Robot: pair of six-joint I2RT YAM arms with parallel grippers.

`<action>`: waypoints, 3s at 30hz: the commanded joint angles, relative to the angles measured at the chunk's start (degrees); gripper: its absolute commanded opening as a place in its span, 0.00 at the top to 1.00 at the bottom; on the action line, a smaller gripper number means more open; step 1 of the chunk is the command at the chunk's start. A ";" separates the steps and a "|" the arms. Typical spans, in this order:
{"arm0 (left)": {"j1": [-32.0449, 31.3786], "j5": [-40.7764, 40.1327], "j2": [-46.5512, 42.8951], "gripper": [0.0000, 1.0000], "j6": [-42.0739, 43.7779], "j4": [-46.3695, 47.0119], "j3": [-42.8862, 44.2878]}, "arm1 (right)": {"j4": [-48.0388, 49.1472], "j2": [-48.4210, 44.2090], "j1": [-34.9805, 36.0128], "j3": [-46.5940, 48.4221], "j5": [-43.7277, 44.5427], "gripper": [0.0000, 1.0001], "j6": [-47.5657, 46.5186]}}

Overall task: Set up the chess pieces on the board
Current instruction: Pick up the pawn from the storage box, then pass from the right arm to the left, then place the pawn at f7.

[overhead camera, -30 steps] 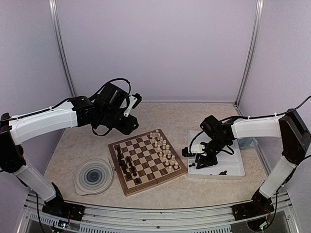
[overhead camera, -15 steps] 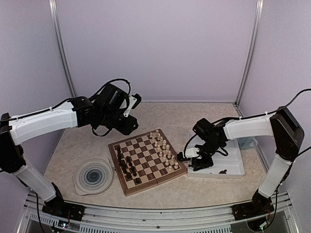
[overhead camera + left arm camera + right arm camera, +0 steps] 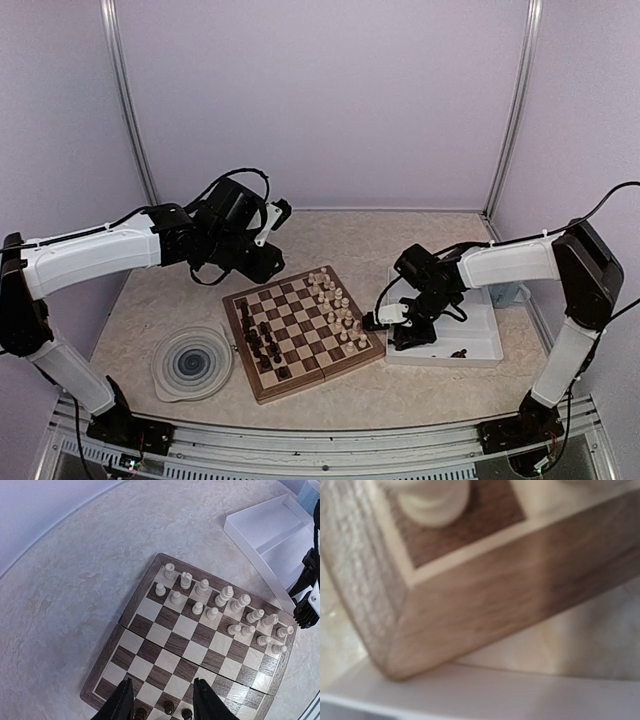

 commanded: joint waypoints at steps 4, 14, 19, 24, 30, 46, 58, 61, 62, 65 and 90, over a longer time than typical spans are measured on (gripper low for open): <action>0.02 1.41 1.02 0.59 -1.09 1.56 -0.70 | 1.60 1.65 0.25 0.42 1.65 0.84 3.28; -1.95 8.04 1.41 0.58 -6.65 14.27 -3.71 | -4.96 -9.73 -0.32 1.53 -4.23 0.92 4.43; -2.13 16.82 1.41 0.58 -17.78 30.20 -6.99 | -5.18 -15.34 -0.74 5.84 -9.11 0.93 5.41; -2.34 26.32 5.75 0.57 -25.10 38.51 -5.15 | -4.11 -17.70 -0.69 10.62 -12.40 0.93 6.70; -3.76 33.13 11.09 0.57 -31.66 47.03 -4.38 | -3.26 -18.20 -0.71 12.91 -12.77 0.93 6.83; -6.21 40.62 19.65 0.69 -38.05 53.62 0.38 | -3.22 -18.40 -0.69 13.82 -14.02 0.93 7.24; -6.26 38.81 20.48 0.66 -38.76 52.67 0.42 | -3.23 -18.92 -0.69 13.51 -14.06 0.92 7.44; -6.26 39.97 20.91 0.71 -38.87 53.03 0.79 | -3.11 -18.93 -0.73 13.42 -13.92 0.92 7.38; -6.28 40.33 21.00 0.75 -38.99 53.14 0.90 | -3.08 -18.91 -0.69 13.41 -13.84 0.92 7.51; -6.28 41.11 21.31 0.81 -39.13 53.33 1.05 | -2.94 -18.76 -0.70 13.65 -13.91 0.92 7.60; 2.99 3.89 3.87 0.96 -2.93 6.39 -4.57 | 9.07 -23.01 -14.90 -6.70 -18.31 0.53 11.52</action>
